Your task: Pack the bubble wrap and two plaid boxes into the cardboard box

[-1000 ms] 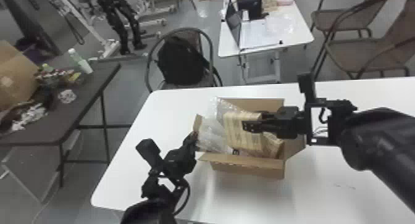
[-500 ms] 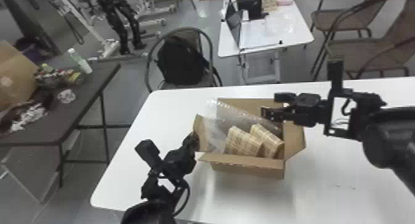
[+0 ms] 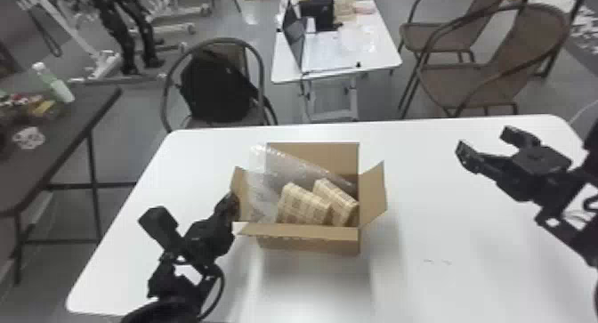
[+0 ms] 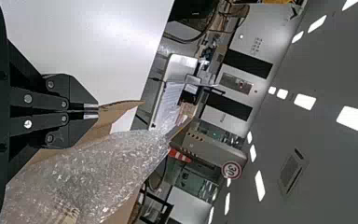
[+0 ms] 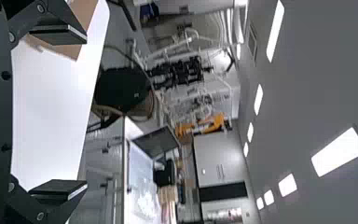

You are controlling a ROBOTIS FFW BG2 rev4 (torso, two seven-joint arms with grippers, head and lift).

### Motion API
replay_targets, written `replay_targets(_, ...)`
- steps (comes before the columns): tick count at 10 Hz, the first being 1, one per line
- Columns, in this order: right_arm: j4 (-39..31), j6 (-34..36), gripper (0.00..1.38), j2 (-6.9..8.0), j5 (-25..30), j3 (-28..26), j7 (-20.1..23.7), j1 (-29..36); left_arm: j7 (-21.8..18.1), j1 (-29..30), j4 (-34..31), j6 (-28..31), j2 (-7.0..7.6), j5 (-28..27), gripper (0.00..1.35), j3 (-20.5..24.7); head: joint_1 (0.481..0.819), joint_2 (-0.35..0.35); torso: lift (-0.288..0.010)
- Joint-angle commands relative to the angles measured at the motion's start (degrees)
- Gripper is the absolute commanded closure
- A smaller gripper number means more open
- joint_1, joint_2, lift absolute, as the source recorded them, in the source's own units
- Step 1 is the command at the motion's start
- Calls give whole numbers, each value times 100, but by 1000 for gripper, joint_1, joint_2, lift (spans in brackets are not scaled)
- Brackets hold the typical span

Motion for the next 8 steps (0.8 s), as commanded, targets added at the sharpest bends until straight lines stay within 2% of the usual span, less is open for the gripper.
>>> replay_targets(1, -284, -446, 197, 8, -83, -325, -305, 778, 0, 14, -1, -14, -15, 7, 1219, 12, 695, 162, -71)
replay_targets(2, -363, -622, 197, 8, -57, -404, -525, 1156, 0, 23, -9, -40, -15, 7, 1219, 21, 695, 129, -71)
replay_targets(5, -319, -631, 197, -62, 31, -439, -551, 1841, 0, 14, -9, -31, -15, -10, 1219, 12, 695, 104, -71)
replay_targets(8, -152, -622, 197, -115, 75, -439, -463, 1762, 0, -13, -9, -5, -15, -28, 1217, 21, 695, 102, -71)
